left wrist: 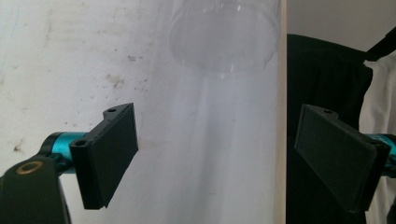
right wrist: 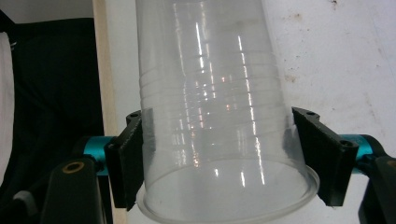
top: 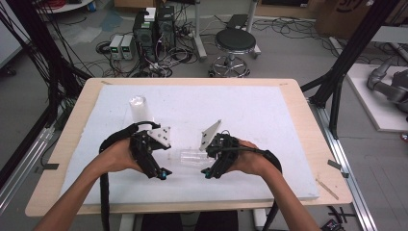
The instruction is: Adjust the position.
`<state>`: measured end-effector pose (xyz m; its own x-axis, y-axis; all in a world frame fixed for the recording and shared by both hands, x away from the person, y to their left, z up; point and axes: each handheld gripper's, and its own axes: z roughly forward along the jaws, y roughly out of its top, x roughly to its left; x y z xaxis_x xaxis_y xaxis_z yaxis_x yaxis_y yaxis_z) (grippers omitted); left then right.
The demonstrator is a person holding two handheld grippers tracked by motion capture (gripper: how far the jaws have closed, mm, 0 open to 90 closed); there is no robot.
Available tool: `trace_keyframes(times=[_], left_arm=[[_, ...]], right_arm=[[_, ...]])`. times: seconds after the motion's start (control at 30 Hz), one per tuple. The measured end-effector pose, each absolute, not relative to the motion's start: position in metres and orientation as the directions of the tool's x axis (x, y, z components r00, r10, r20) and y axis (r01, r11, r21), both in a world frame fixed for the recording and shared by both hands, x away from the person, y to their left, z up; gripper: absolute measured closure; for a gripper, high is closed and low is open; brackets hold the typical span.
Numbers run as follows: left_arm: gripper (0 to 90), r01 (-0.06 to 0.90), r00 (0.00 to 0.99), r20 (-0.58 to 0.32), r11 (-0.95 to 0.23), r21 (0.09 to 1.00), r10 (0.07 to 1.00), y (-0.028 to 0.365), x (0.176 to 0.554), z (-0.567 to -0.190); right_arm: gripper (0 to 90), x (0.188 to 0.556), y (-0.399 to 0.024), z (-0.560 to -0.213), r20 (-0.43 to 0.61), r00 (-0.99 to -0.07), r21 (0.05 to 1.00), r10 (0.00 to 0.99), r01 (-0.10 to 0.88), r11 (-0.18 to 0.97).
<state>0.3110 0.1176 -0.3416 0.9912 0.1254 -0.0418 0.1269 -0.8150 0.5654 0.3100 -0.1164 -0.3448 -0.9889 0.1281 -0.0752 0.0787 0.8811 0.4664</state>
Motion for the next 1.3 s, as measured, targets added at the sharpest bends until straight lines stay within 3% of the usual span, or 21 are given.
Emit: trace_keyframes(times=[0.8,1.3], left_arm=[[17.1,0.082,0.997,-0.050,-0.826,0.557,0.064,0.087,0.316,-0.347],[29.3,0.059,0.998,-0.045,-0.828,0.557,0.040,0.082,0.316,-0.349]], right_arm=[[25.4,0.311,-0.108,-0.341,-0.060,-0.993,0.432,0.100,0.065,0.900],[25.5,0.311,-0.106,-0.343,-0.060,-0.993,0.421,0.102,0.067,0.905]])
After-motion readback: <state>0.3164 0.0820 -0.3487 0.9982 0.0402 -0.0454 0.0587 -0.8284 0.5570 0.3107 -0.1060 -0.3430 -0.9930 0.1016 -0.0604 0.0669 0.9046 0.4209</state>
